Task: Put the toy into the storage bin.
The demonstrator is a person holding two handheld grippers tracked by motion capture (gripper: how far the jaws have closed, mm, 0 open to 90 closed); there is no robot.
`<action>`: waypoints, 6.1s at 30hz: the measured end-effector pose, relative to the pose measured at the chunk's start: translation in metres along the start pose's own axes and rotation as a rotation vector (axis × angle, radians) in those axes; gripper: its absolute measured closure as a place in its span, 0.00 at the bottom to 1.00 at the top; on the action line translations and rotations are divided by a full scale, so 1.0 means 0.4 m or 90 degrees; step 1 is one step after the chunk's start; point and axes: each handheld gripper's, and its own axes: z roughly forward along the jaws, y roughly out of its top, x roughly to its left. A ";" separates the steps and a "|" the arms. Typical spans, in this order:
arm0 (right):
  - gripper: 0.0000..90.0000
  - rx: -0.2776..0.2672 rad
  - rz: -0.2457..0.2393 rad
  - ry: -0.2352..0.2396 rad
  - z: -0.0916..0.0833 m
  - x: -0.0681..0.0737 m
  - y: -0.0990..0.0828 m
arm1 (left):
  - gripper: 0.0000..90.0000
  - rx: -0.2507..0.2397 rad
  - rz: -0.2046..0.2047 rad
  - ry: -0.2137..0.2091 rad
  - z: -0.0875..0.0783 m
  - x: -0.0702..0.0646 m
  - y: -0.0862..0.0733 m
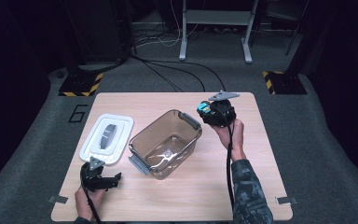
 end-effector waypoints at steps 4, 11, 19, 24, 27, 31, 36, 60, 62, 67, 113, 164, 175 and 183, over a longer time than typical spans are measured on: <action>0.59 -0.003 -0.004 0.007 0.003 0.011 0.009 | 0.00 0.004 0.001 -0.002 -0.001 0.000 0.001; 0.59 -0.002 -0.018 0.025 0.014 0.031 0.020 | 0.00 0.003 0.000 -0.002 -0.001 0.000 0.001; 0.59 0.009 -0.025 0.042 0.030 0.059 0.026 | 0.00 -0.001 -0.001 0.000 0.000 0.000 0.000; 0.59 0.017 -0.037 0.053 0.043 0.072 0.028 | 0.00 -0.001 -0.001 0.000 0.000 0.000 0.000; 0.58 0.023 -0.033 0.062 0.050 0.080 0.030 | 0.00 0.002 0.001 -0.002 -0.001 0.001 0.000; 0.58 0.034 -0.039 0.072 0.062 0.090 0.031 | 0.00 0.000 -0.001 0.001 0.000 0.000 0.000; 0.58 0.050 -0.040 0.082 0.074 0.098 0.032 | 0.00 0.001 0.000 -0.001 0.000 0.000 0.000; 0.58 0.159 -0.048 0.110 0.131 0.110 0.013 | 0.00 -0.001 -0.001 0.000 0.000 0.000 0.000; 0.58 0.162 -0.048 0.109 0.138 0.114 0.012 | 0.00 -0.001 -0.001 0.000 0.000 0.000 0.000; 0.58 0.174 -0.056 0.115 0.155 0.125 0.017 | 0.00 0.000 -0.001 0.000 0.000 0.000 0.000; 0.58 0.311 -0.085 0.064 0.300 0.195 0.082 | 0.01 0.000 0.001 0.000 0.001 -0.001 0.000; 0.03 0.090 0.052 0.026 -0.053 -0.005 -0.145 | 0.01 0.002 0.004 -0.001 -0.001 0.000 0.001; 0.01 0.101 0.113 0.015 -0.056 -0.058 -0.309 | 0.01 0.001 0.004 -0.001 -0.001 0.000 0.001; 0.00 0.123 0.127 -0.020 -0.034 -0.078 -0.414 | 0.01 0.001 0.004 -0.001 -0.001 0.000 0.001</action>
